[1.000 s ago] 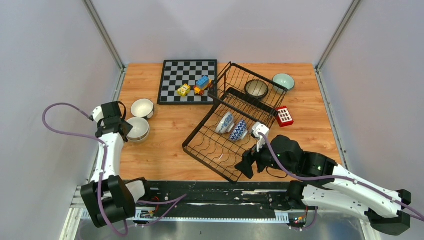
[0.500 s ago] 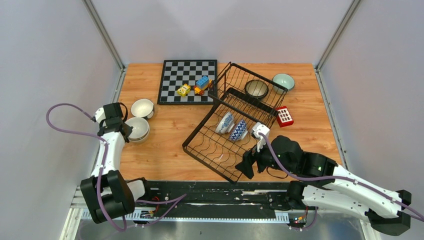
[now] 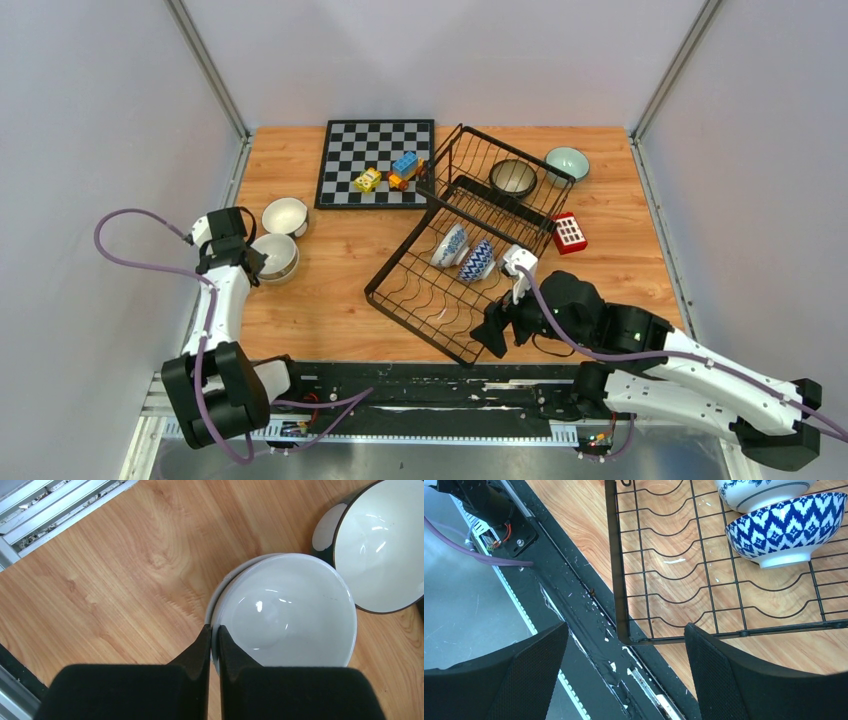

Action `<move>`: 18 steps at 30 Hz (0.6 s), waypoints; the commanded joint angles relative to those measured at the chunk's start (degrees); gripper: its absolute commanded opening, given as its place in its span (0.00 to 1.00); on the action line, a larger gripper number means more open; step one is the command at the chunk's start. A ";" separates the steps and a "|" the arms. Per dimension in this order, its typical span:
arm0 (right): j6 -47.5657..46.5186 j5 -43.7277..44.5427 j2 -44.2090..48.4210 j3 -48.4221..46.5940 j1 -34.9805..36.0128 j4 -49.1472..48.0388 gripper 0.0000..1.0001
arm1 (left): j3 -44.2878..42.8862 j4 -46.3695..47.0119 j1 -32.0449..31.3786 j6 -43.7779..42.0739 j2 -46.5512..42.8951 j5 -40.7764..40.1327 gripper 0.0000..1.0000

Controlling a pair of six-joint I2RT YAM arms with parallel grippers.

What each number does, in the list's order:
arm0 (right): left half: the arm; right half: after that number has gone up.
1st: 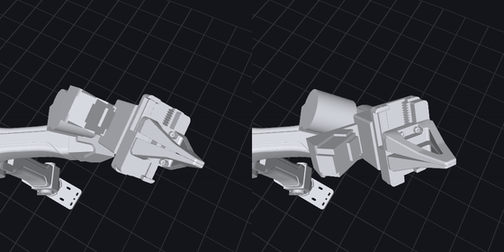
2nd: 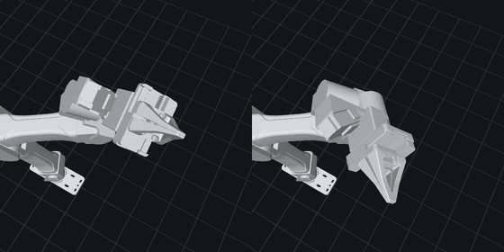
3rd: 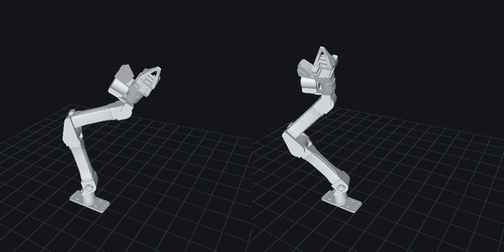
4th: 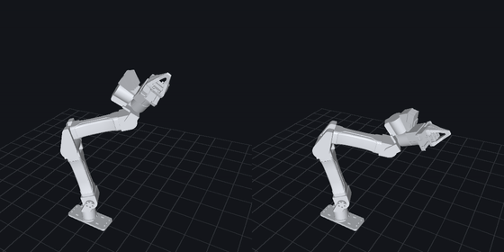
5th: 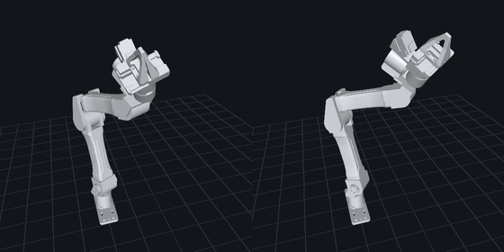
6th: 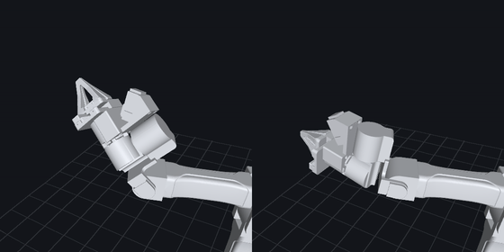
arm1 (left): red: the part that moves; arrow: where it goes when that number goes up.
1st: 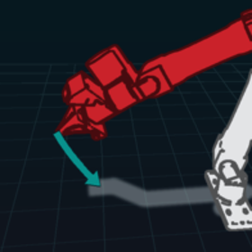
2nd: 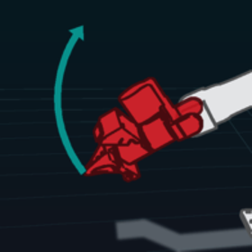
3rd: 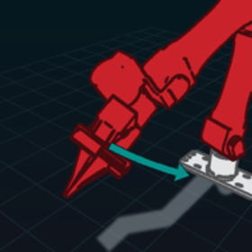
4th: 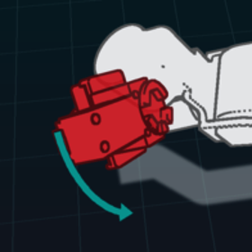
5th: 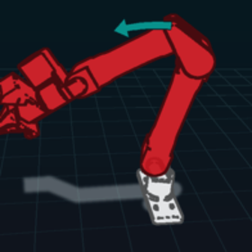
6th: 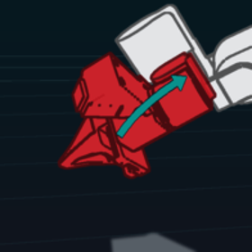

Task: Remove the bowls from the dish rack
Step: Place the bowl with the bowl.

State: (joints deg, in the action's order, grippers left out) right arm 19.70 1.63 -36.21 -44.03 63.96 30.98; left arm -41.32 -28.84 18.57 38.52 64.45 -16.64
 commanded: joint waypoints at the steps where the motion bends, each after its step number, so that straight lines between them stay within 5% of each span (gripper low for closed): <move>1: -0.17 0.19 -0.43 0.57 -0.14 0.32 0.89 | 0.75 1.52 0.28 0.83 -1.82 0.47 0.00; 18: -0.14 -0.04 -1.15 0.77 -0.15 -0.13 0.89 | 7.89 12.05 0.31 4.24 -7.36 4.78 0.00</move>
State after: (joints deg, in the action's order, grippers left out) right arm 19.70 1.58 -37.30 -44.01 63.96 30.92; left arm -34.13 -21.78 18.68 40.34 57.82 -14.94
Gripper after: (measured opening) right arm 0.893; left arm 0.054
